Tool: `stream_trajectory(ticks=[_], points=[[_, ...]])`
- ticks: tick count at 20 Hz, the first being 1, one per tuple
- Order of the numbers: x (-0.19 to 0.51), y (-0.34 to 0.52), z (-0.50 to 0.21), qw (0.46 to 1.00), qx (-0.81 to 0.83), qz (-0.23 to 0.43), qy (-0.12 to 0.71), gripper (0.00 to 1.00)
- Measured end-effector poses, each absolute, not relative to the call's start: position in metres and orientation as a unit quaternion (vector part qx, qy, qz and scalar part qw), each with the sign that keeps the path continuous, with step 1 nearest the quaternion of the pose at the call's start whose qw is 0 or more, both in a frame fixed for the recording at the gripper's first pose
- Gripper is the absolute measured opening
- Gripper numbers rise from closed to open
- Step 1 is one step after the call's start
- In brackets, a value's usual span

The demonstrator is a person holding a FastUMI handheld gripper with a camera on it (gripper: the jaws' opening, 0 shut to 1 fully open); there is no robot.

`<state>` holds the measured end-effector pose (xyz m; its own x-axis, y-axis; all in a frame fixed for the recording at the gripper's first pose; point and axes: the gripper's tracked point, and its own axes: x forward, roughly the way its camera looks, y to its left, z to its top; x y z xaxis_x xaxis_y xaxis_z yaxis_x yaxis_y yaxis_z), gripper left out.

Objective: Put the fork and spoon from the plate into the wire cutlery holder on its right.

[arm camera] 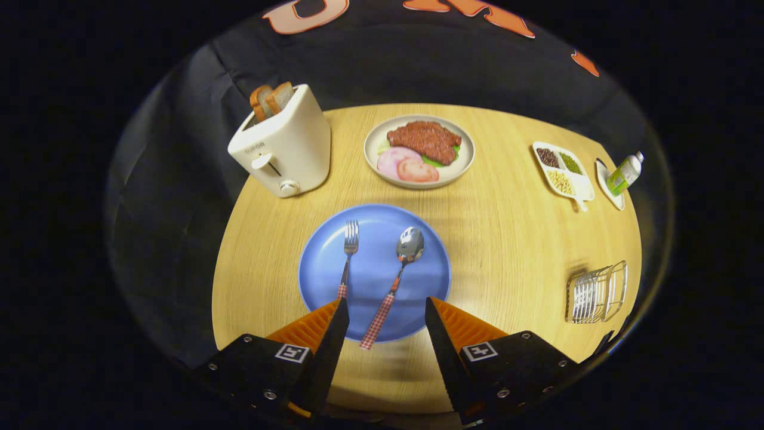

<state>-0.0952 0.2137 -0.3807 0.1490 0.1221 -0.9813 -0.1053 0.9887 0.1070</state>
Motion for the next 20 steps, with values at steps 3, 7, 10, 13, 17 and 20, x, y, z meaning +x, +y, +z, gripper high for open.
stream_trajectory(ticks=[3, 7, 10, 13, 17, 20], points=[[-0.112, 0.214, -0.399, 0.721, -0.003, 0.075, 0.689, 0.73], [-0.130, 0.219, -0.416, 0.683, -0.012, 0.069, 0.727, 0.64], [-0.135, 0.226, -0.426, 0.670, -0.010, 0.064, 0.739, 0.55], [-0.142, 0.230, -0.429, 0.654, -0.008, 0.060, 0.754, 0.38], [-0.140, 0.224, -0.436, 0.654, -0.011, 0.048, 0.755, 0.26], [-0.135, 0.213, -0.437, 0.658, -0.016, 0.039, 0.751, 0.18]])
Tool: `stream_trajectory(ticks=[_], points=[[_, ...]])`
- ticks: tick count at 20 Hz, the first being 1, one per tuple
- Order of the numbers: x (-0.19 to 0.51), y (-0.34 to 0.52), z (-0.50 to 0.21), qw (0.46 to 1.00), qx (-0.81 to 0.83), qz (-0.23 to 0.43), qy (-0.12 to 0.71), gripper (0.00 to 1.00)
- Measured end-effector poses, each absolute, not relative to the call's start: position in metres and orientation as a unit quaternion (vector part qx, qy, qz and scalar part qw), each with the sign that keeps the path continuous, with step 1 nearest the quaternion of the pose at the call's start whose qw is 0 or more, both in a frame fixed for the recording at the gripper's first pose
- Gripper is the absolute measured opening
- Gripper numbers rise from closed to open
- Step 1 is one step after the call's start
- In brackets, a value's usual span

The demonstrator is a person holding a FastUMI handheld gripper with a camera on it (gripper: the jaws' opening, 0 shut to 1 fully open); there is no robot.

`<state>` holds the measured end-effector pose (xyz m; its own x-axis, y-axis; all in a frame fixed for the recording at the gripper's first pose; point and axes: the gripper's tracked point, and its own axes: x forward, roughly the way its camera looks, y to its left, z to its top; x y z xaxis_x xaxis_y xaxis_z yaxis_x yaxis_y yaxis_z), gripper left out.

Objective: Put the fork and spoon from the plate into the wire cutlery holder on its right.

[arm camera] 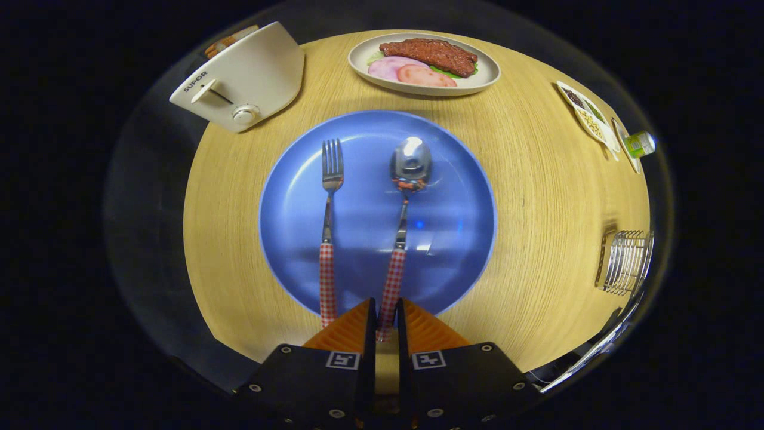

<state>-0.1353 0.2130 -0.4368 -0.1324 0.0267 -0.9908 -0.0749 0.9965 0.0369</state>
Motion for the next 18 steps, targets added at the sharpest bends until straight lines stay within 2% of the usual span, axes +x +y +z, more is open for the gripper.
stream_trajectory(ticks=[1, 5, 14, 18], points=[[-0.135, 0.211, -0.437, 0.657, -0.019, 0.042, 0.752, 0.12], [-0.129, 0.197, -0.429, 0.664, -0.027, 0.058, 0.745, 0.08], [-0.120, 0.137, -0.366, 0.703, 0.004, 0.074, 0.708, 0.08], [-0.122, 0.072, -0.334, 0.714, -0.012, 0.044, 0.699, 0.08]])
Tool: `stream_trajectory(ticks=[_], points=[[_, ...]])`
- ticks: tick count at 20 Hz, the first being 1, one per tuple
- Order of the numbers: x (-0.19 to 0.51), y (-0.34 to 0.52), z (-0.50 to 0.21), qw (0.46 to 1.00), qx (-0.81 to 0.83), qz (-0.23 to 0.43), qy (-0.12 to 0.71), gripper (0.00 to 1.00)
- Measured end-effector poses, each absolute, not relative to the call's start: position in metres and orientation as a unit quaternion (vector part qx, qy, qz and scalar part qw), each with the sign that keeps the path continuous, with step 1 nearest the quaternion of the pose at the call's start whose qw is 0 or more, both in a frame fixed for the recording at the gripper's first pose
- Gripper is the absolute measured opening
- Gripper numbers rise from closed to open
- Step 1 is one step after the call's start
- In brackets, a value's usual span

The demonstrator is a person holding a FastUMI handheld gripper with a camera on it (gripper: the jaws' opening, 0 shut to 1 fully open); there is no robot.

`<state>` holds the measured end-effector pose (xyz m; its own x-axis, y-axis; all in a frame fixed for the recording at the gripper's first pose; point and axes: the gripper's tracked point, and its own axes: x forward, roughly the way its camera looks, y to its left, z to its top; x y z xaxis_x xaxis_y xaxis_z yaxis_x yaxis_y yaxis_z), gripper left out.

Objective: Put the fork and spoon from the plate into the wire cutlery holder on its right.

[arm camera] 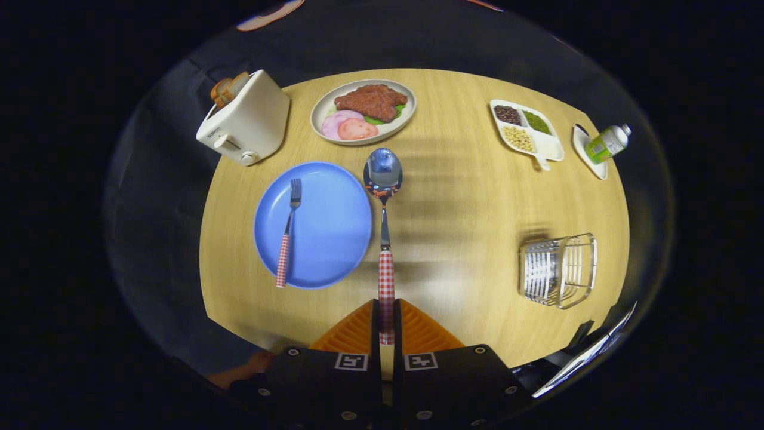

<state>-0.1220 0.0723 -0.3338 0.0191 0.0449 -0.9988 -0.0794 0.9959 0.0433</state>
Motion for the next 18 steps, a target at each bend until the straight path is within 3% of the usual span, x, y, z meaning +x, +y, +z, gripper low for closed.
stream_trajectory(ticks=[8, 18], points=[[-0.153, -0.069, -0.290, 0.701, -0.023, -0.025, 0.713, 0.08], [-0.208, -0.116, -0.293, 0.617, -0.011, 0.019, 0.786, 0.09]])
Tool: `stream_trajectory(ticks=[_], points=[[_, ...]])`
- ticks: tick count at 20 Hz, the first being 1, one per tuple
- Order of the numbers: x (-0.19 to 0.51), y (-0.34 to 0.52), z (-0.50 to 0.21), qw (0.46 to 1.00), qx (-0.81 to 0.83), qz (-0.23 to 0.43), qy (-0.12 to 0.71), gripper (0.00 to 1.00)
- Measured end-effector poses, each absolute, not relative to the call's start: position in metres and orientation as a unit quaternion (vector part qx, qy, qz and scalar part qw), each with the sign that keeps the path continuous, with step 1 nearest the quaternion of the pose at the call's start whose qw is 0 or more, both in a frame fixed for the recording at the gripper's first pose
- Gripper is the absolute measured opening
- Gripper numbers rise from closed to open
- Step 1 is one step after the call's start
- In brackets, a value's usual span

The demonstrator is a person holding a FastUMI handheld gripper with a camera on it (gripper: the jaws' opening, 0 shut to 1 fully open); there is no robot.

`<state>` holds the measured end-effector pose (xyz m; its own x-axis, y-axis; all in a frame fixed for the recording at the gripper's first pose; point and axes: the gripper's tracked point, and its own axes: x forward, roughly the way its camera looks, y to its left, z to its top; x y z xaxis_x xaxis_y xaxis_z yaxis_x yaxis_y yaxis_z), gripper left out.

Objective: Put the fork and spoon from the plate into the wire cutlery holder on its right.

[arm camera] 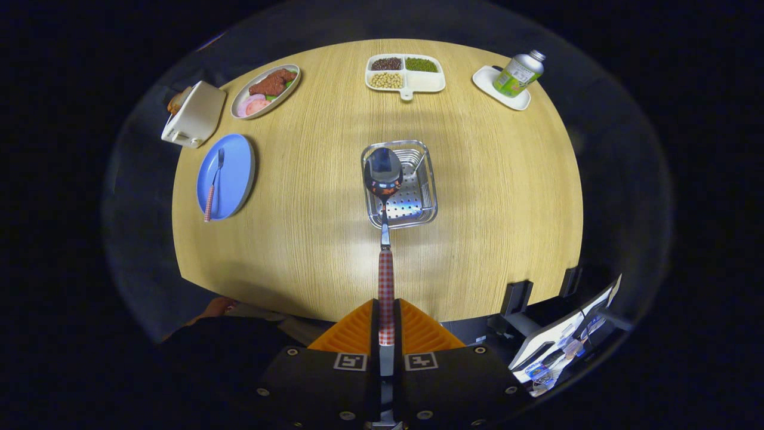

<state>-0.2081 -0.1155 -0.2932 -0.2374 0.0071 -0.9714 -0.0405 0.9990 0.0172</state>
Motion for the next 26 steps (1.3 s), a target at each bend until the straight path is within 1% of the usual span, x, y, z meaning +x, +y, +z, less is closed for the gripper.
stream_trajectory(ticks=[7, 12, 20, 21, 24, 26], points=[[-0.203, -0.120, -0.297, 0.569, 0.019, 0.031, 0.822, 0.09], [-0.188, -0.128, -0.300, 0.537, 0.026, 0.027, 0.843, 0.10], [-0.147, -0.137, -0.312, 0.539, 0.023, 0.020, 0.842, 0.10], [-0.143, -0.137, -0.314, 0.540, 0.026, 0.018, 0.841, 0.11], [-0.132, -0.138, -0.320, 0.552, 0.035, 0.003, 0.833, 0.13], [-0.123, -0.136, -0.319, 0.571, 0.051, -0.006, 0.820, 0.13]])
